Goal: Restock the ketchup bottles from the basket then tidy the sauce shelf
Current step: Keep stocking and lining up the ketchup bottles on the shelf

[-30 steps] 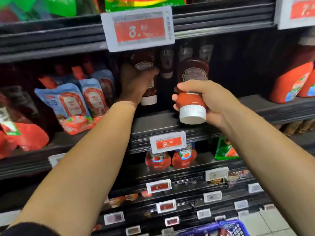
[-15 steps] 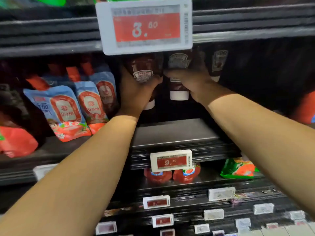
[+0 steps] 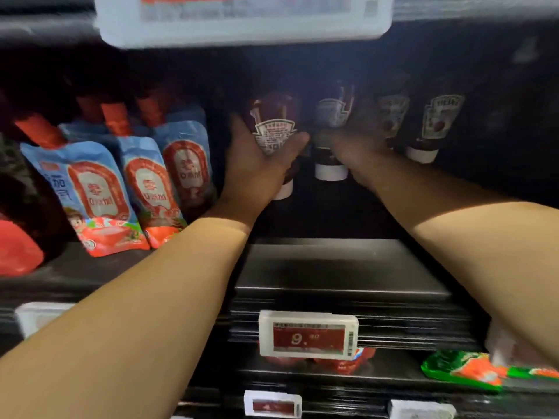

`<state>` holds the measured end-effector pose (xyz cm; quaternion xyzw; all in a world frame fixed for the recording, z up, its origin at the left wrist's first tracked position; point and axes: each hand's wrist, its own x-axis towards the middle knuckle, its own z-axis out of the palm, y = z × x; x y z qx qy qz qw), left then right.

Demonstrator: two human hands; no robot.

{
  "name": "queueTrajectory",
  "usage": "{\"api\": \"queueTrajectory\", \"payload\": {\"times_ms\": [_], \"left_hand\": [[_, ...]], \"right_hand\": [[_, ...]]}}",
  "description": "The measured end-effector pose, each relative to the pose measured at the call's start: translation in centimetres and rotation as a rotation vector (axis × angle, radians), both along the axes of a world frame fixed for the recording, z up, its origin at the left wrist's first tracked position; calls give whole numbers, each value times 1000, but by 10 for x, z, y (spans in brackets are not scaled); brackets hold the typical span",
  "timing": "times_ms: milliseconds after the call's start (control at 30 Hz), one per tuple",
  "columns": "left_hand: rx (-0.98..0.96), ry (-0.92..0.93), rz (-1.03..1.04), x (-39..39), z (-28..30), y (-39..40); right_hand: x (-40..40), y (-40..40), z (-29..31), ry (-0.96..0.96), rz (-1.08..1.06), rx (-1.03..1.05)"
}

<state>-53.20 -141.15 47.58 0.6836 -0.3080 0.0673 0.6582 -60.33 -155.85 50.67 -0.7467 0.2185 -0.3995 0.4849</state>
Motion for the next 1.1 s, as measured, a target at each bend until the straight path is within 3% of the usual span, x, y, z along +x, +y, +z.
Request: {"api": "queueTrajectory", "payload": {"times_ms": [300, 567, 700, 767, 833, 933, 1100], "left_hand": [[42, 38, -11, -3, 3, 3], [83, 33, -29, -1, 6, 3], [124, 19, -24, -3, 6, 6], [156, -6, -25, -2, 6, 6], [168, -23, -8, -2, 6, 5], [157, -26, 2, 0, 4, 3], [150, 5, -70, 3, 4, 5]], "right_hand": [[-12, -4, -8, 8, -88, -158], [-31, -11, -8, 206, -249, -271], [-43, -22, 8, 370, -317, -439], [-48, -23, 19, 328, -413, -546], [-52, -9, 25, 164, -460, -649], [-51, 37, 32, -30, -221, -722], [-29, 66, 59, 205, 251, -599]]}}
